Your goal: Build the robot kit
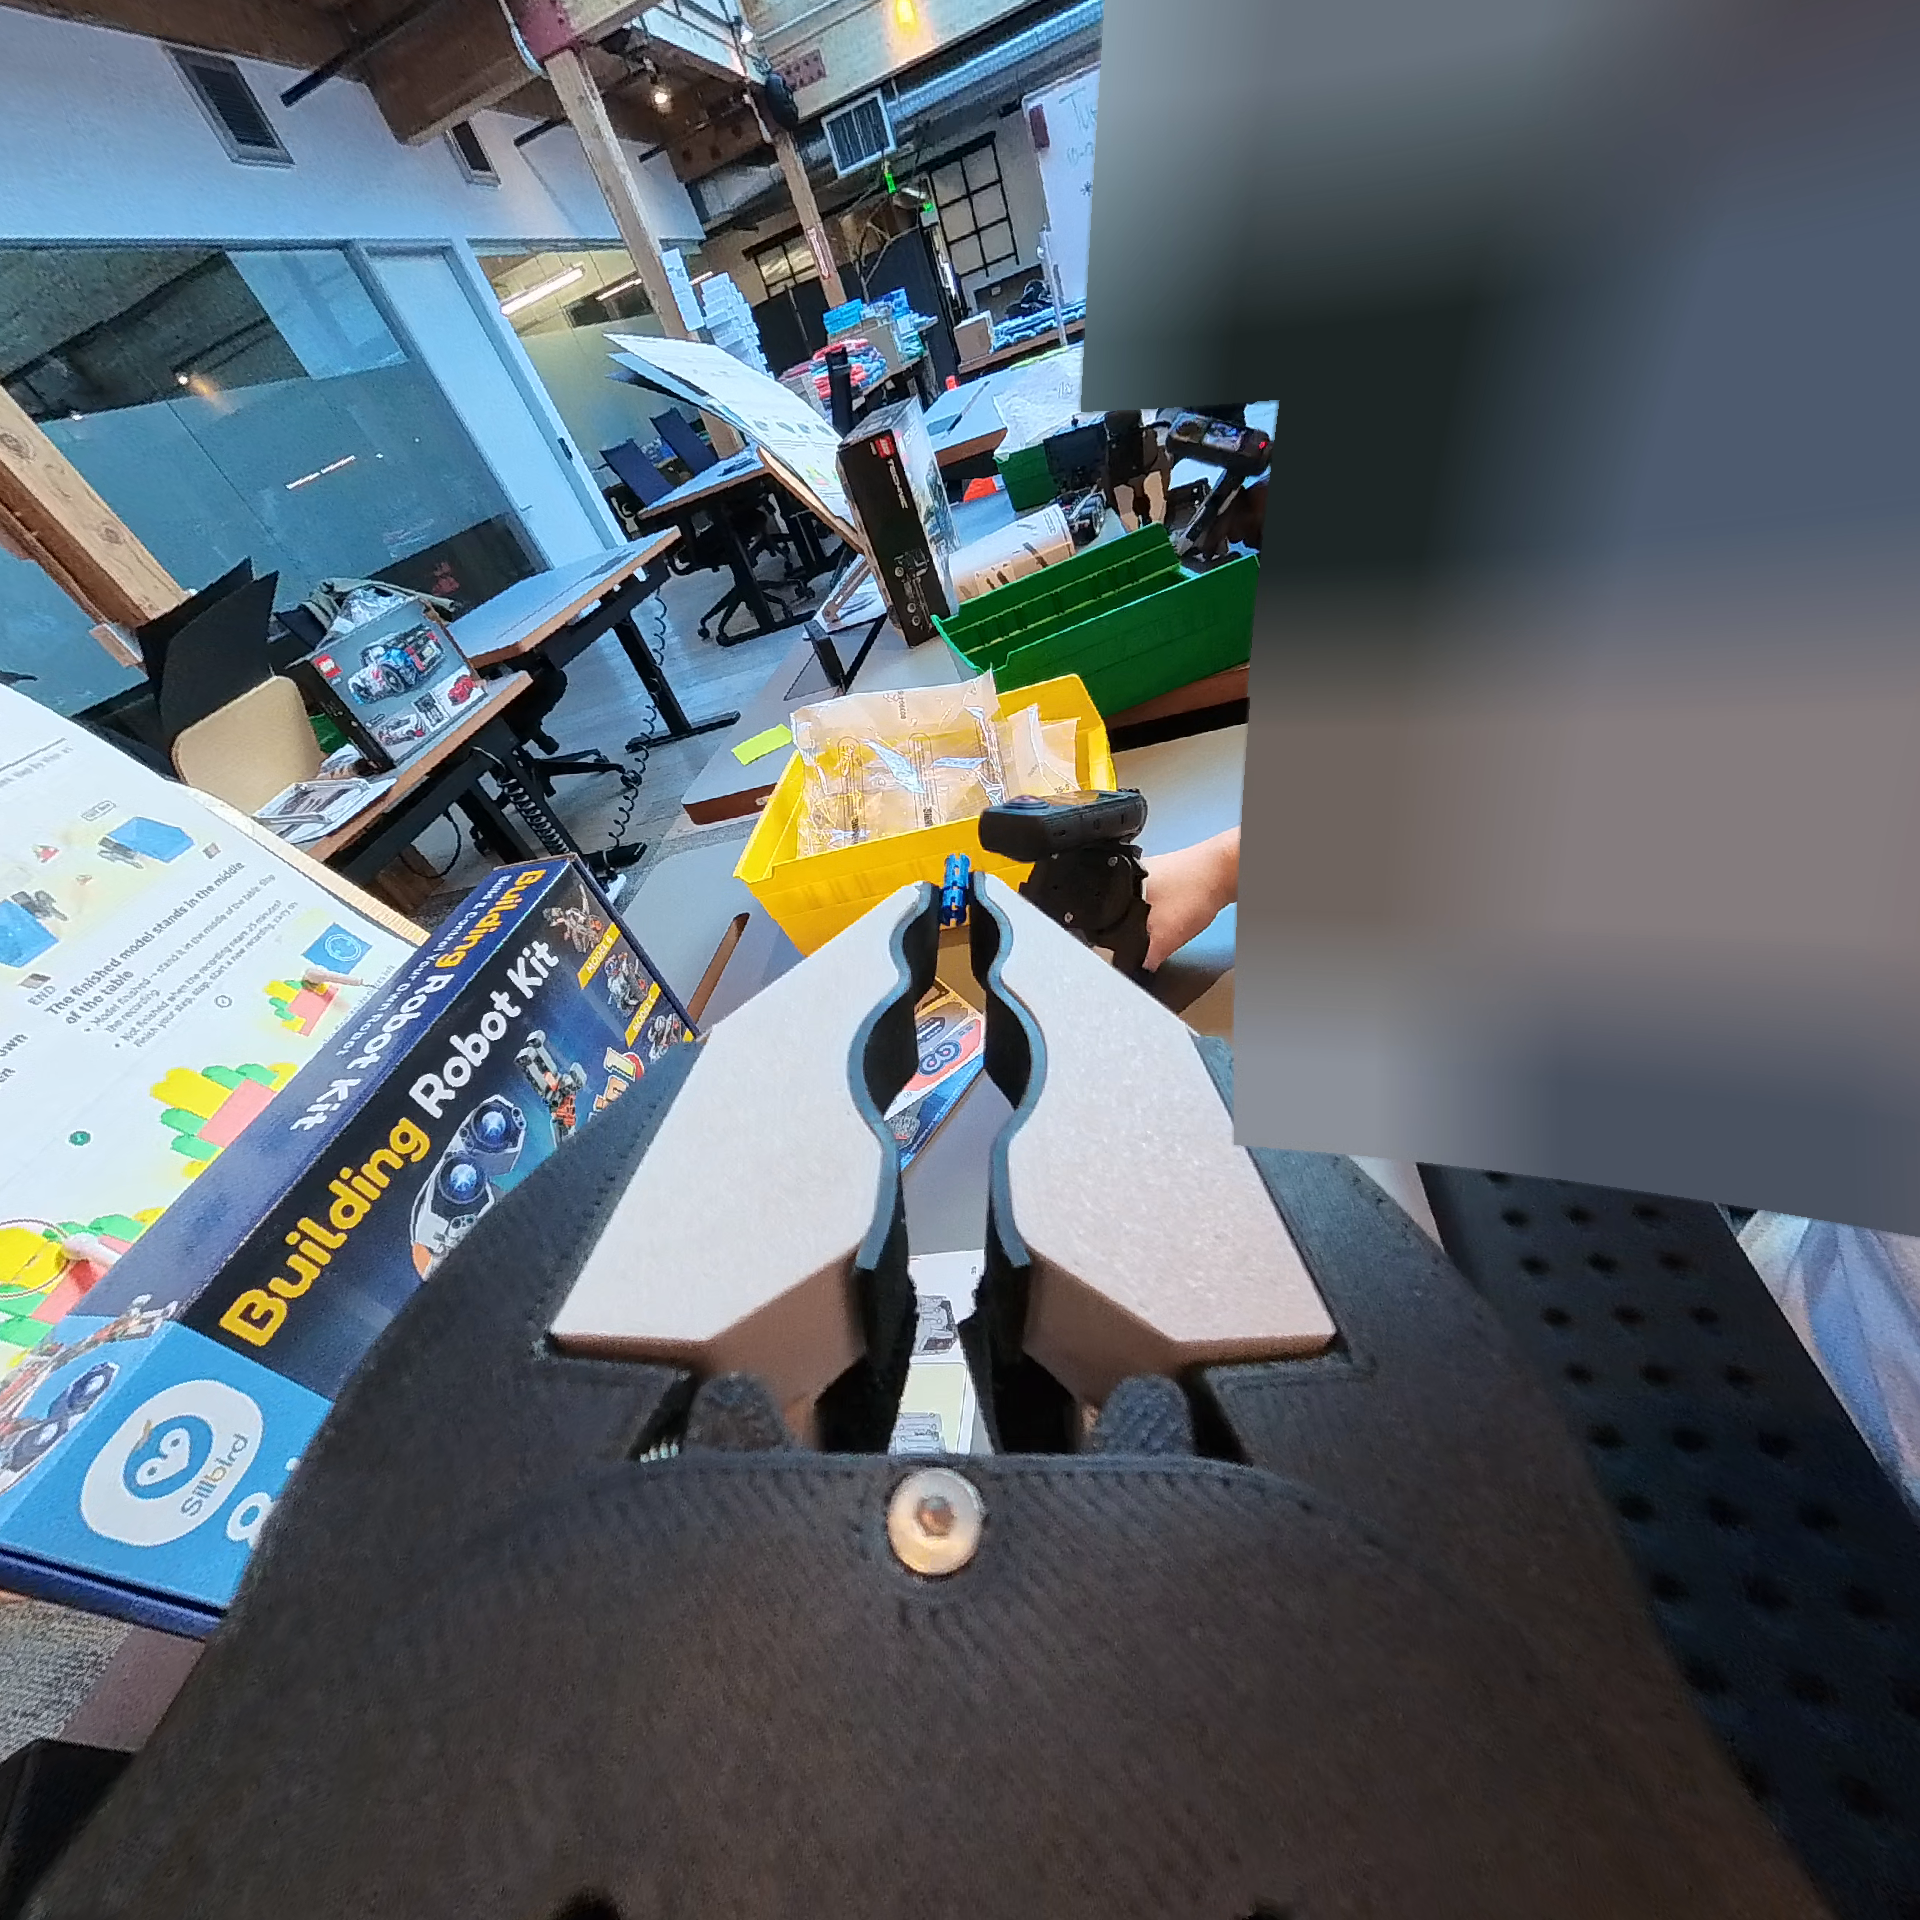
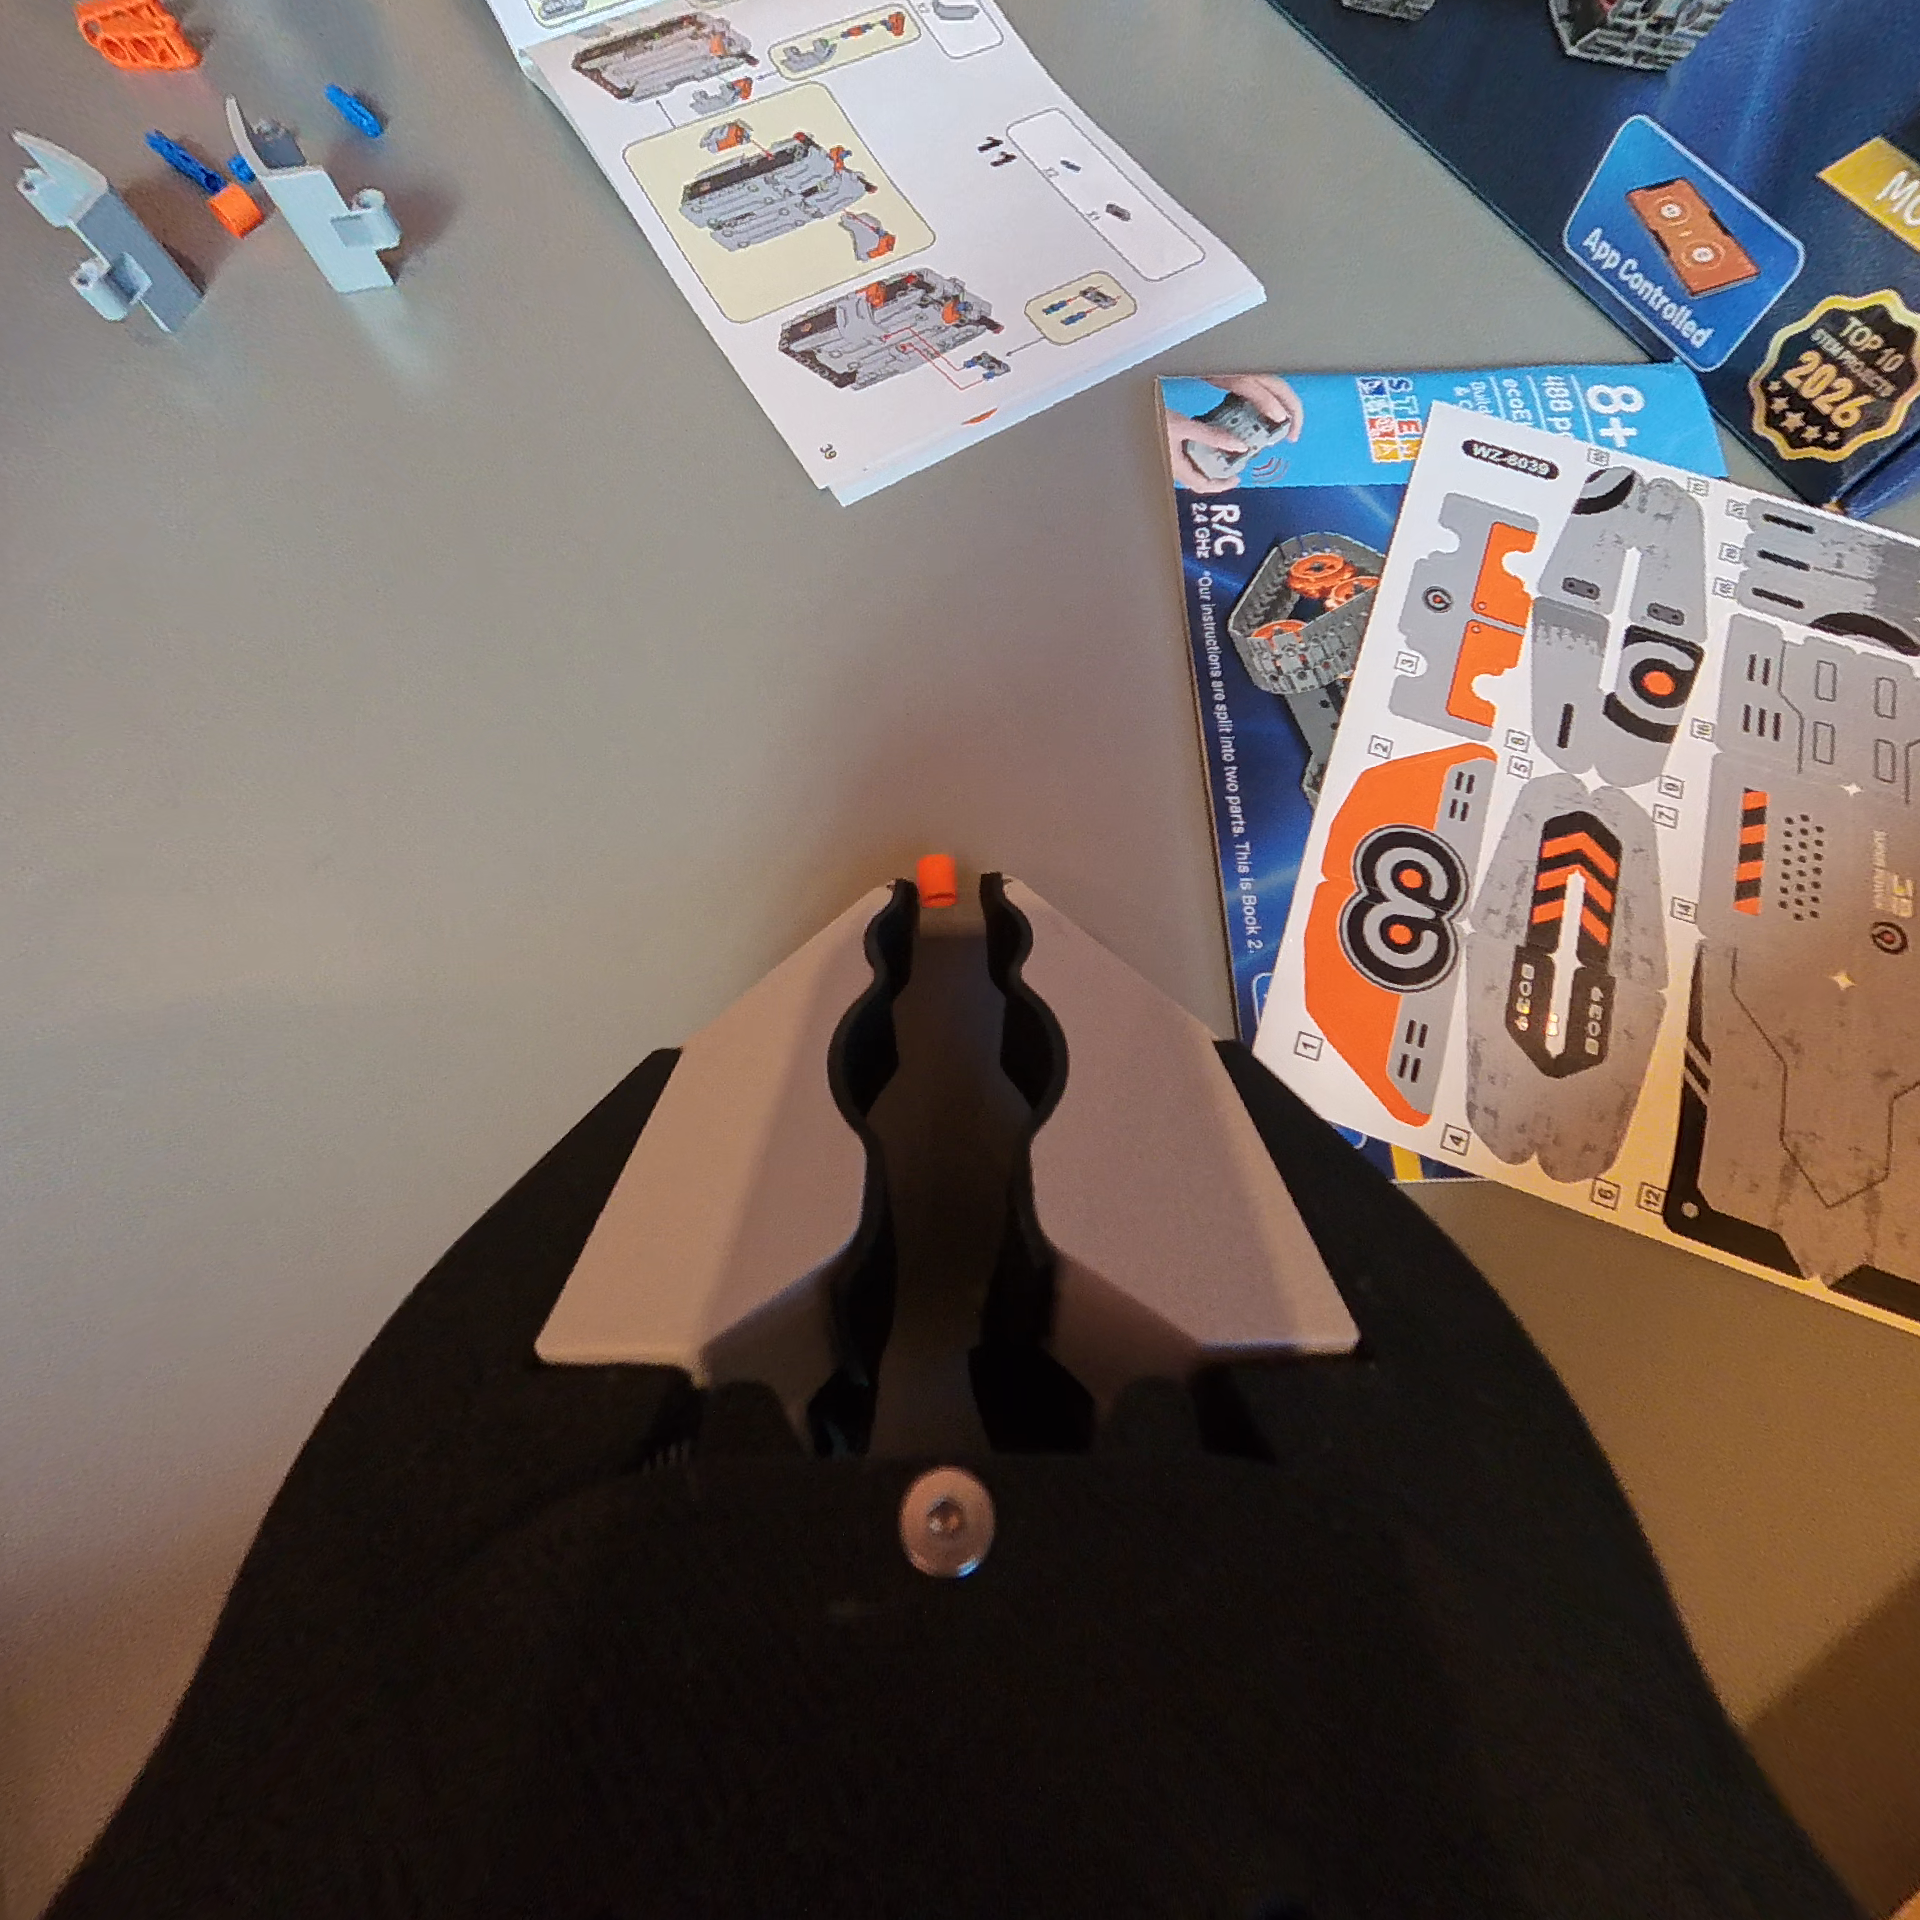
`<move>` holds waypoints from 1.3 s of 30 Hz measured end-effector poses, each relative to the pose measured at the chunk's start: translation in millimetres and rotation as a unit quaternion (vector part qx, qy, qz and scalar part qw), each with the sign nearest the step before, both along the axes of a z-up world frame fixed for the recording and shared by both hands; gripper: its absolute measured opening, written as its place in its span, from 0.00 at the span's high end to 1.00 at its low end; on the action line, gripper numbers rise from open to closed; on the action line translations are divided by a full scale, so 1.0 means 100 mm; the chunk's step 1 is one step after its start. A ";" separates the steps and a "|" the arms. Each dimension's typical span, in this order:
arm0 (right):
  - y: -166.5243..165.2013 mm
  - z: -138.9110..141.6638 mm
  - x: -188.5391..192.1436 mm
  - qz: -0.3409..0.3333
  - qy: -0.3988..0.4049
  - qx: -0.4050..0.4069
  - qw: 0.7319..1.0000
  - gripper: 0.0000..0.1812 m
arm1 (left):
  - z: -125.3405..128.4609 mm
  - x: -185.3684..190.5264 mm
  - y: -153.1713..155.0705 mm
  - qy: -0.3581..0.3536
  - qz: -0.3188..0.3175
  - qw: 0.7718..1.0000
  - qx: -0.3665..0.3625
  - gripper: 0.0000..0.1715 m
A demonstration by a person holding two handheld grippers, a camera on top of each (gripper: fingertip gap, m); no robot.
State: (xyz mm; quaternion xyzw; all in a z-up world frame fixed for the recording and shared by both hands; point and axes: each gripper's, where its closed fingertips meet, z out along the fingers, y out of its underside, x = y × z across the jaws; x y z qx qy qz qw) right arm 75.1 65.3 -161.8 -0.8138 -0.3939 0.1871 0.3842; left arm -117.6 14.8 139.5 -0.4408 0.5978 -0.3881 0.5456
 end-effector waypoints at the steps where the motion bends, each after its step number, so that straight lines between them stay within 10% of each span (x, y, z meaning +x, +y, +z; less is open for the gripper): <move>1: 0.00 0.01 0.00 -0.001 0.003 0.000 1.000 0.94 | 0.00 0.00 0.00 0.001 -0.001 1.000 0.000 0.98; 10: 0.00 0.14 -0.11 0.013 0.034 0.027 0.999 0.97 | -0.08 0.03 0.07 0.015 0.007 1.000 -0.008 0.98; 15: -0.10 1.22 -0.52 0.060 0.121 0.156 0.978 0.97 | -0.22 0.19 0.14 0.030 -0.013 0.997 -0.075 0.98; 25: -0.33 2.86 -1.30 0.186 0.022 0.375 0.908 0.97 | -0.20 0.33 0.05 0.027 -0.056 0.977 -0.205 0.98; 39: -0.46 2.99 -1.66 0.214 -0.022 0.479 0.851 0.97 | 0.03 0.18 0.03 -0.003 -0.030 0.978 -0.209 0.98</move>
